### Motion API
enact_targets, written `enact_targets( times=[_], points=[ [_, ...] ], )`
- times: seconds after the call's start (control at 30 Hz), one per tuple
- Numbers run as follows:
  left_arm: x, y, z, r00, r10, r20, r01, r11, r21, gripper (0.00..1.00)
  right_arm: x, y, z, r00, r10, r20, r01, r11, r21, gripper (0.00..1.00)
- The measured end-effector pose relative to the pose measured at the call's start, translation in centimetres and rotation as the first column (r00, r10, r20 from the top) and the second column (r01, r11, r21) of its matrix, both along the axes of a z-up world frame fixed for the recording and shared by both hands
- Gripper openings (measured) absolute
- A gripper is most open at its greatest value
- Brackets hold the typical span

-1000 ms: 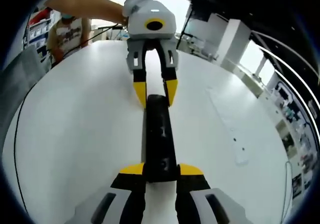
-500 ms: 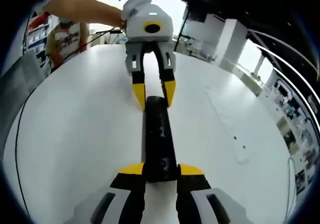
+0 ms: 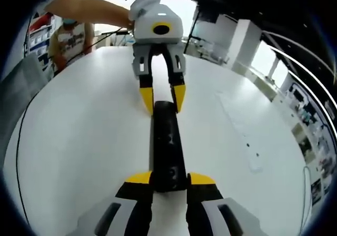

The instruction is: Press the specified remote control buttons in sequence, fully releasing each button before pressing the next.

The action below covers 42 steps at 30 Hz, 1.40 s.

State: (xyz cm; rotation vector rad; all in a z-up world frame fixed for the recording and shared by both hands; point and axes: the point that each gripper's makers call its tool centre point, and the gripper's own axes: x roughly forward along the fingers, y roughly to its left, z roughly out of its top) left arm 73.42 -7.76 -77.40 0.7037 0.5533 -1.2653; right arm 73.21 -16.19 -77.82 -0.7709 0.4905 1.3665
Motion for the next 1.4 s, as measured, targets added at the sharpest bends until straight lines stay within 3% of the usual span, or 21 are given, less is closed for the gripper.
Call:
enact_targets(
  times=[0.47, 0.6, 0.73, 0.83, 1.07, 1.2, 1.4],
  points=[
    [0.0, 0.1, 0.0, 1.000, 0.005, -0.006, -0.005, 1.000, -0.009, 0.24, 0.0, 0.2, -0.2, 1.000, 0.009, 0.009, -0.009, 1.000, -0.003, 0.21],
    [0.0, 0.1, 0.0, 1.000, 0.012, -0.008, -0.012, 1.000, -0.021, 0.24, 0.0, 0.5, -0.1, 1.000, -0.012, 0.004, 0.012, 0.999, 0.032, 0.26],
    [-0.1, 0.2, 0.0, 0.999, 0.044, -0.021, -0.044, 0.998, -0.040, 0.25, -0.1, 0.5, 0.1, 0.999, -0.035, 0.005, 0.035, 0.998, 0.056, 0.38],
    [-0.3, 0.1, 0.0, 0.995, 0.078, -0.067, -0.083, 0.994, -0.070, 0.32, -0.1, 0.1, 0.2, 0.998, -0.064, 0.002, 0.063, 0.996, 0.062, 0.43],
    [-0.2, -0.6, 0.1, 0.997, 0.073, -0.035, -0.076, 0.991, -0.109, 0.38, -0.4, -0.2, 0.4, 0.995, -0.097, -0.018, 0.098, 0.990, 0.097, 0.43],
    [-0.2, -0.6, 0.3, 0.995, 0.090, -0.048, -0.096, 0.986, -0.140, 0.41, -0.2, -0.2, 1.0, 0.990, -0.134, -0.034, 0.137, 0.980, 0.142, 0.42],
    [-0.1, -0.6, 0.9, 0.987, 0.151, -0.055, -0.160, 0.958, -0.236, 0.52, 0.4, -0.2, 1.6, 0.978, -0.200, -0.062, 0.209, 0.955, 0.209, 0.45]
  ],
)
